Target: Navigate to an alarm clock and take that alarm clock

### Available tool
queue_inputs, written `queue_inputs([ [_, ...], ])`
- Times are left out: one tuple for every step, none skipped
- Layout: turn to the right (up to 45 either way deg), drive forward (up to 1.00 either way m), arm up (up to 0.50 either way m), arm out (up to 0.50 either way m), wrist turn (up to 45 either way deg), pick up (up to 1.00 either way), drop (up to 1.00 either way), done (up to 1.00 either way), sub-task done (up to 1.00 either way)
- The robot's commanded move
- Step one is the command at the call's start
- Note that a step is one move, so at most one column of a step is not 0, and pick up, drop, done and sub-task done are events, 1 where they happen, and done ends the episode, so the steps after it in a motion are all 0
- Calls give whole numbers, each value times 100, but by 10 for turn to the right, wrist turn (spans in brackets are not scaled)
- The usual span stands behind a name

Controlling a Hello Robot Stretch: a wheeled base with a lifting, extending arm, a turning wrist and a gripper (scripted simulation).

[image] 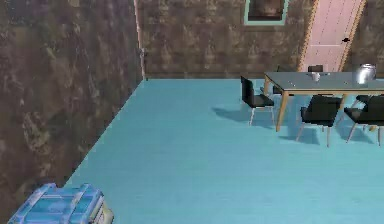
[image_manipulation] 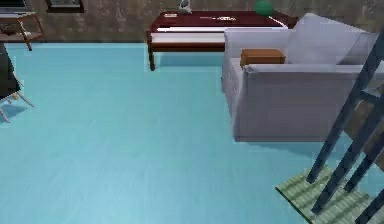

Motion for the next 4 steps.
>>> queue_inputs([
  [-450,0,0,0,0,0,0,0,0],
  [-450,0,0,0,0,0,0,0,0],
  [0,10,0,0,0,0,0,0,0],
  [-450,0,0,0,0,0,0,0,0],
])
